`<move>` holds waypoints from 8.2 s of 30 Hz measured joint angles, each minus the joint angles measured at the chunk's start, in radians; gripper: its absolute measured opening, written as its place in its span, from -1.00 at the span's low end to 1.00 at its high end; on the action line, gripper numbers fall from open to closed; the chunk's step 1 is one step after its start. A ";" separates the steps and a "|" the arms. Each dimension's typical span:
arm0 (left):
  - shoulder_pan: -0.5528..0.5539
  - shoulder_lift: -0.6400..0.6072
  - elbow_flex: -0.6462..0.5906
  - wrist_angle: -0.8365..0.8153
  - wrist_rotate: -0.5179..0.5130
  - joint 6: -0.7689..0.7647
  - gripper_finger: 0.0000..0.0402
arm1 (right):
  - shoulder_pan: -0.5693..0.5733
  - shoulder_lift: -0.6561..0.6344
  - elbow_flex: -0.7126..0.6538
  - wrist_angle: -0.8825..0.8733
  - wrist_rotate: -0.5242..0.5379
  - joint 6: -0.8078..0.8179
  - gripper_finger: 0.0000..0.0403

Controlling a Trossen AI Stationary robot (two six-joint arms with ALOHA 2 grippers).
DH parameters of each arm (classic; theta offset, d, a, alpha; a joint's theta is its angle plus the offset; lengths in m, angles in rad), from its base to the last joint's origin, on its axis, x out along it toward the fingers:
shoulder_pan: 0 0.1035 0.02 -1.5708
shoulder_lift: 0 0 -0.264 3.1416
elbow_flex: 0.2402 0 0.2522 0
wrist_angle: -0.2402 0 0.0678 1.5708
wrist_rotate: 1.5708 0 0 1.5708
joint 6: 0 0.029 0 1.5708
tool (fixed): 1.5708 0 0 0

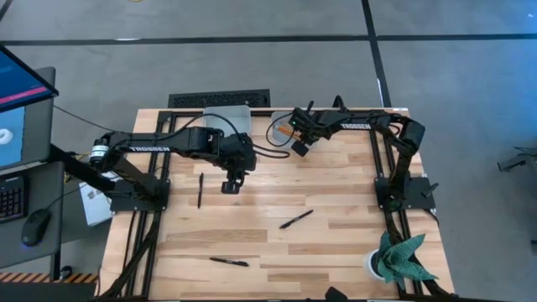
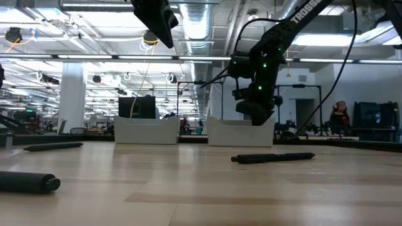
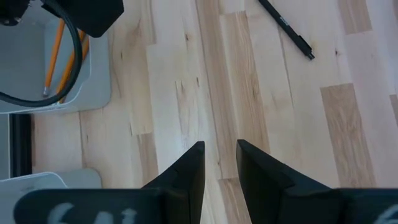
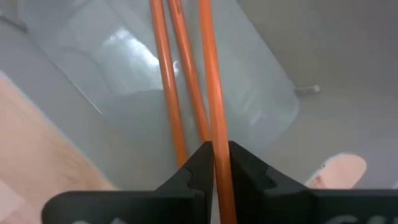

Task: Sort pens & pencils
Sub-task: Put the pencil into the right gray bin, then put the top left black pen into the left gray bin

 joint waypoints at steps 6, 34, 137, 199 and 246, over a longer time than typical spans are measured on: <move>0.000 0.000 0.000 0.004 0.000 0.000 -0.58 | 0.000 0.000 0.000 0.000 0.000 0.000 -0.69; 0.000 0.000 0.000 0.012 0.000 0.000 -0.58 | 0.000 0.000 0.000 0.000 0.000 0.001 -0.38; -0.032 -0.286 -0.802 0.084 -0.165 -1.433 -0.17 | 0.482 -0.369 0.085 -0.007 0.000 0.316 -0.17; 0.180 -0.047 -0.801 0.204 -0.051 -1.366 -0.17 | 0.480 -0.369 0.085 -0.027 -0.001 0.236 -0.17; 0.180 -0.046 -0.801 0.236 -0.031 -1.312 -0.71 | 0.480 -0.369 0.085 -0.028 -0.004 0.236 -0.18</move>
